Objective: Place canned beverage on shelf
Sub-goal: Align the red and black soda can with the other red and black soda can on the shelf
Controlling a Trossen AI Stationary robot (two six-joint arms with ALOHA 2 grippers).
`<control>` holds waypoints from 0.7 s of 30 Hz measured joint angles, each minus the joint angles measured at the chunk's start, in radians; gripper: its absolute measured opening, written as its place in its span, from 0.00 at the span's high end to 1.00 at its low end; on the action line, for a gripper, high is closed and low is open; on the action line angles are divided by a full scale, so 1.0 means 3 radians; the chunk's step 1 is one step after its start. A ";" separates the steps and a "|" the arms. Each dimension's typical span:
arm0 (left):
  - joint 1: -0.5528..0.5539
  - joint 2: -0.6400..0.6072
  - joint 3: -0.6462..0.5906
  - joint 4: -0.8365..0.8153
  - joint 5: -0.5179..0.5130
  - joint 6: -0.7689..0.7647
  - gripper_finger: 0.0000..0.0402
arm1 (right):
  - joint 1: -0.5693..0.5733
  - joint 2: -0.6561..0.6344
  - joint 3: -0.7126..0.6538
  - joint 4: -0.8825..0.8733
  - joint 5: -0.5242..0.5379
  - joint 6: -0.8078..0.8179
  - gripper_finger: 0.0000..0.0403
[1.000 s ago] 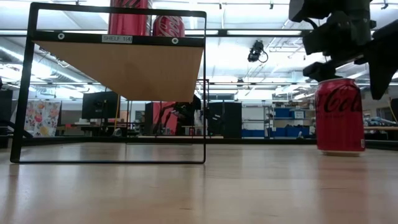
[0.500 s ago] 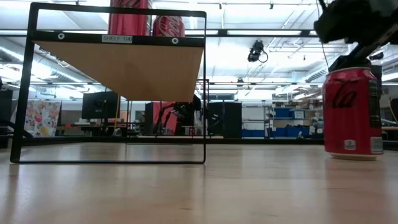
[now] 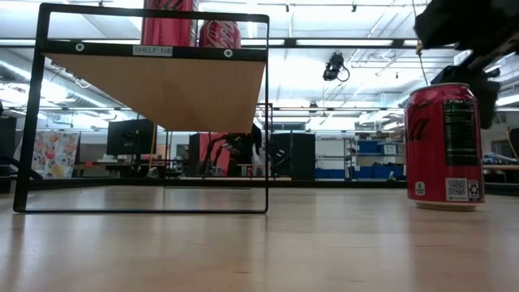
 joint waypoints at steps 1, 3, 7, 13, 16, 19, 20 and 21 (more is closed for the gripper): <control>0.0000 0.0000 0.0000 0.0000 0.0000 0.0000 0.70 | 0.0000 0.0000 0.0000 -0.0001 0.0131 0.0068 0.07; 0.0000 0.0000 0.0000 0.0000 0.0000 0.0000 0.70 | 0.0012 0.0000 0.0000 0.0014 0.0346 0.0101 0.07; 0.0000 0.0000 0.0000 0.0000 0.0000 0.0000 0.70 | 0.0088 0.0000 0.0000 0.0077 0.0552 0.0106 0.07; 0.0000 -0.0001 0.0000 0.0000 0.0000 -0.0005 0.70 | 0.0202 0.0008 0.0000 0.0377 0.0970 0.0120 0.07; 0.0000 -0.0001 0.0000 0.0000 0.0000 -0.0006 0.70 | 0.0241 0.0024 -0.0001 0.0391 0.1290 0.0174 0.07; 0.0000 -0.0001 0.0000 -0.0001 -0.0001 -0.0008 0.70 | 0.0245 0.0050 -0.0001 0.0499 0.1351 0.0198 0.07; 0.0000 -0.0001 0.0000 -0.0001 -0.0001 -0.0008 0.70 | 0.0245 0.0064 -0.0001 0.0541 0.1354 0.0199 0.07; 0.0000 -0.0001 0.0000 0.0000 -0.0001 -0.0008 0.70 | 0.0245 0.0083 -0.0001 0.0601 0.1356 0.0200 0.07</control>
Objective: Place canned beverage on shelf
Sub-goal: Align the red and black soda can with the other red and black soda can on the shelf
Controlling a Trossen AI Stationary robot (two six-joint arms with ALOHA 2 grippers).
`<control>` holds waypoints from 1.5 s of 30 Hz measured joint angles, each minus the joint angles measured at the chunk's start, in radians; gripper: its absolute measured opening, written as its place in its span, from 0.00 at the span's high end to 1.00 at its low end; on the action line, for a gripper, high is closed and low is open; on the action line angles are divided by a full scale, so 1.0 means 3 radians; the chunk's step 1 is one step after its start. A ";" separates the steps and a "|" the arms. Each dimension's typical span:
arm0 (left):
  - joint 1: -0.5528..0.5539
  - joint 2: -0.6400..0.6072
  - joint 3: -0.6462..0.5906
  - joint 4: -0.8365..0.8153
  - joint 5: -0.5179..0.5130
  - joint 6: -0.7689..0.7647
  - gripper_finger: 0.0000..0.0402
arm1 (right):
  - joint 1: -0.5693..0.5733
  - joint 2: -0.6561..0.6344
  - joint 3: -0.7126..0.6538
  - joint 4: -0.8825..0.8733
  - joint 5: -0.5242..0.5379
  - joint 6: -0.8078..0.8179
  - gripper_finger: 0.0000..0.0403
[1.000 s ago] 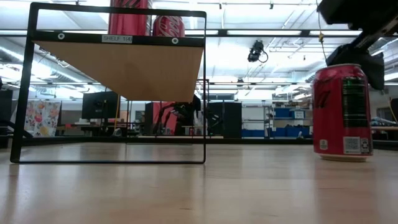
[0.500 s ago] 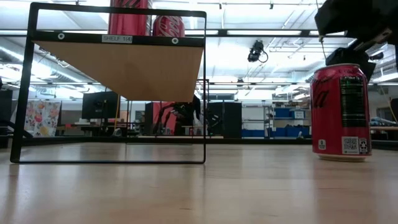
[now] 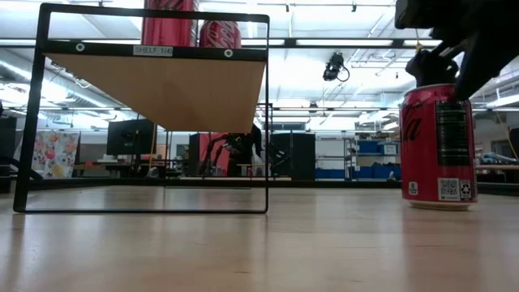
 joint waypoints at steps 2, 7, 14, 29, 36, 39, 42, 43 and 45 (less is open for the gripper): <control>0.0000 0.0000 0.0000 -0.0003 0.0001 0.0000 0.70 | 0.0000 0.0070 0.0000 0.0061 0.0012 -0.0003 0.07; 0.0000 0.0000 0.0000 -0.0003 0.0000 -0.0001 0.70 | -0.0034 0.0280 0.0000 0.0078 0.0150 -0.0056 0.07; 0.0000 0.0000 0.0000 -0.0003 0.0000 -0.0001 0.70 | -0.0096 0.0421 0.0000 0.0117 0.0150 -0.0126 0.07; -0.0001 0.0053 0.0004 0.0005 0.0266 -0.0003 0.70 | -0.0372 0.0429 -0.0001 0.0180 -0.0158 -0.0934 0.12; -0.0004 0.0108 0.0003 -0.0003 0.0279 -0.0140 0.70 | -0.0629 0.0419 0.0040 0.0131 -0.0328 -0.1472 0.21; -0.0018 0.0107 0.0003 0.0037 0.0315 -0.0257 0.70 | -0.0736 0.0420 0.0185 0.0031 -0.0370 -0.1688 0.21; -0.0021 0.0107 0.0003 0.0050 0.0340 -0.0349 0.70 | -0.0796 0.0426 0.0359 0.0034 -0.0379 -0.1928 0.19; -0.0021 0.0107 0.0003 0.0050 0.0346 -0.0379 0.70 | -0.0812 0.0429 0.0400 0.0028 -0.0389 -0.2019 0.19; -0.0035 0.0107 0.0003 0.0039 0.0347 -0.0428 0.70 | -0.0840 0.0431 0.0475 0.0054 -0.0410 -0.2192 0.19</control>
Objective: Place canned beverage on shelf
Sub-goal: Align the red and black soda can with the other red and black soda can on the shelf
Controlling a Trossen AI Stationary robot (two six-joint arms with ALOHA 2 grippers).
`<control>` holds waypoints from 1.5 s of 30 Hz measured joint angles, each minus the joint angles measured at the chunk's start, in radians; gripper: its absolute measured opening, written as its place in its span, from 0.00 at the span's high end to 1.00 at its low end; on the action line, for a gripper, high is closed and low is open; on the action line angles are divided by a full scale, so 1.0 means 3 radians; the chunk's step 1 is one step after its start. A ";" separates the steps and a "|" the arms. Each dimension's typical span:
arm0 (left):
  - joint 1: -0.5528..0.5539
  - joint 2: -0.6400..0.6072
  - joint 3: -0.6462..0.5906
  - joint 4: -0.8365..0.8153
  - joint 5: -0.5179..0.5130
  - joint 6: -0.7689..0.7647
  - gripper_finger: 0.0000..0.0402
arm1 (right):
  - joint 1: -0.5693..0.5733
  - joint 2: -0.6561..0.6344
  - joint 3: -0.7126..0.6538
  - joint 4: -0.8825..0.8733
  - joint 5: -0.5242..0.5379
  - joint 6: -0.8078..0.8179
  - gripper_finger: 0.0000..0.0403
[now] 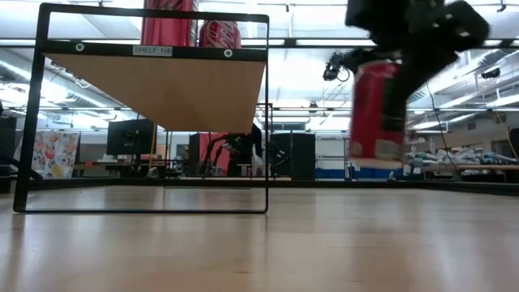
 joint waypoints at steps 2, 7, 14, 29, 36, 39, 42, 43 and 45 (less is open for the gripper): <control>-0.0008 0.0001 -0.0001 -0.0021 0.0002 -0.0012 0.70 | -0.0036 0.0000 0.0050 0.0099 -0.0054 -0.0134 0.19; -0.0024 0.0010 -0.0001 -0.0018 0.0008 -0.0074 0.70 | -0.0153 0.0077 0.0068 0.0241 -0.0319 -0.0324 0.19; -0.0021 0.0010 -0.0004 -0.0010 0.0008 -0.0074 0.70 | -0.0228 0.0489 0.0343 0.0214 -0.0321 -0.0575 0.19; -0.0022 0.0010 -0.0004 -0.0061 0.0039 -0.0074 0.70 | -0.0311 0.0907 0.0488 0.0013 -0.0391 -0.0664 0.15; -0.0022 0.0010 -0.0004 -0.0060 0.0039 -0.0073 0.70 | -0.0321 0.0902 0.0493 -0.0028 -0.0227 -0.0665 0.02; -0.0022 0.0010 -0.0004 -0.0061 0.0039 -0.0073 0.70 | -0.0306 0.0902 0.0583 -0.0136 -0.0115 -0.0586 0.02; -0.0022 0.0010 -0.0004 -0.0065 0.0039 -0.0074 0.70 | -0.0298 0.0896 0.0621 -0.0276 -0.0108 -0.0497 0.03; -0.0022 0.0010 -0.0004 -0.0066 0.0039 -0.0074 0.70 | -0.0295 0.0898 0.0621 -0.0315 -0.0105 -0.0484 0.03; -0.0022 0.0010 -0.0004 -0.0072 0.0039 -0.0074 0.70 | -0.0294 0.0898 0.0621 -0.0379 -0.0030 -0.0447 0.03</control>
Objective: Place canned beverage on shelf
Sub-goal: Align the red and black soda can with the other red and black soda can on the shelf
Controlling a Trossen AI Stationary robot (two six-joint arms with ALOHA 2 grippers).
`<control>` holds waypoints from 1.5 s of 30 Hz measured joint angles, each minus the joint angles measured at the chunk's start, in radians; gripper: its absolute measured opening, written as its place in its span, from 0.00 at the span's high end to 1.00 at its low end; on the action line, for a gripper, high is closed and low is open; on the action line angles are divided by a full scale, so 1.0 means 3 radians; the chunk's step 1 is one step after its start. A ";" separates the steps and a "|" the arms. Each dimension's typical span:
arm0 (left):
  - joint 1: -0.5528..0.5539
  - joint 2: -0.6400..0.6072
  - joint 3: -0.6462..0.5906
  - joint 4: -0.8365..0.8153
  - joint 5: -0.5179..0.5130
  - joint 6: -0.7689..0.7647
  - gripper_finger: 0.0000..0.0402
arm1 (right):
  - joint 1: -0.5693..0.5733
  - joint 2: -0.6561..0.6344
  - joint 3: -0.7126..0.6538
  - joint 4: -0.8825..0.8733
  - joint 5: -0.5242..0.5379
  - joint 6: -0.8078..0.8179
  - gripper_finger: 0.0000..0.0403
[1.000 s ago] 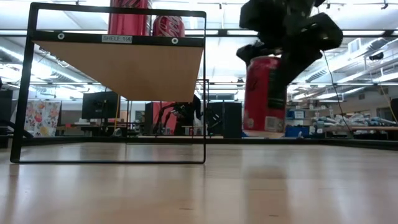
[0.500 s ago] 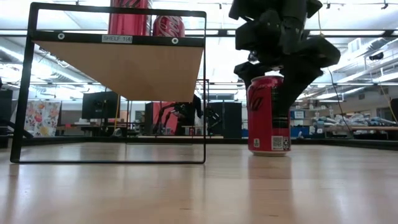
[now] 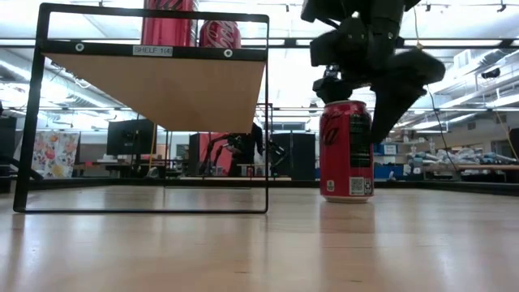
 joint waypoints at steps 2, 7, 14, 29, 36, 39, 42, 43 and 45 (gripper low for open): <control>0.0000 0.0000 0.0000 -0.0017 0.0000 0.0000 0.70 | 0.0000 0.0000 0.0000 -0.0058 0.0174 0.0040 0.03; 0.0000 0.0000 0.0000 -0.0025 0.0000 0.0003 0.70 | 0.0000 -0.0001 0.0000 -0.0106 0.0759 0.0068 0.03; 0.0000 0.0000 0.0000 -0.0054 0.0000 0.0004 0.70 | -0.0033 -0.0003 0.0000 -0.0400 0.1291 0.0163 0.04; 0.0001 0.0000 0.0000 -0.0072 0.0089 -0.0025 0.70 | -0.0051 -0.0939 -0.0969 0.0897 0.0271 0.0847 0.04; 0.0010 0.0000 0.0000 -0.0061 0.0088 -0.0025 0.70 | 0.0002 -0.1114 -0.1544 0.2007 0.0298 0.1553 0.04; 0.0010 0.0000 0.0000 -0.0035 0.0089 -0.0026 0.70 | 0.0037 -0.1114 -0.1778 0.2447 0.0485 0.1750 0.04; 0.0010 0.0000 0.0000 -0.0039 0.0088 -0.0027 0.70 | 0.0045 -0.1113 -0.2012 0.3012 0.0607 0.1826 0.04; 0.0010 0.0000 0.0000 -0.0038 0.0088 -0.0027 0.70 | 0.0045 -0.1114 -0.2079 0.3201 0.0610 0.1828 0.04; 0.0010 0.0000 0.0000 -0.0039 0.0088 -0.0027 0.70 | 0.0047 -0.1114 -0.2198 0.3530 0.0637 0.1825 0.04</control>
